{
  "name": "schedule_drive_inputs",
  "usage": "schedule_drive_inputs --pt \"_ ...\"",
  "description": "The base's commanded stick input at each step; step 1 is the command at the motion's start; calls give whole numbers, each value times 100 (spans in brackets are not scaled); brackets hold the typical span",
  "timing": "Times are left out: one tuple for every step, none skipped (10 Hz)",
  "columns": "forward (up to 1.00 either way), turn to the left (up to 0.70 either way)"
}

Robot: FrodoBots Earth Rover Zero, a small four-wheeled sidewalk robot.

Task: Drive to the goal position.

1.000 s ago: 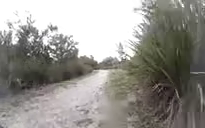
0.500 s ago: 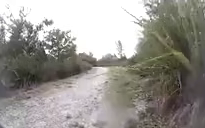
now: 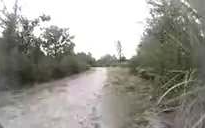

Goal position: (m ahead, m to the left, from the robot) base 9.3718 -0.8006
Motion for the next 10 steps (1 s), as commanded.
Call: schedule_drive_inputs --pt "70 0" --pt "70 0" --pt "70 0" --pt "70 0" --pt "70 0" --pt "70 0" --pt "70 0" --pt "70 0" --pt "70 0" --pt "70 0"
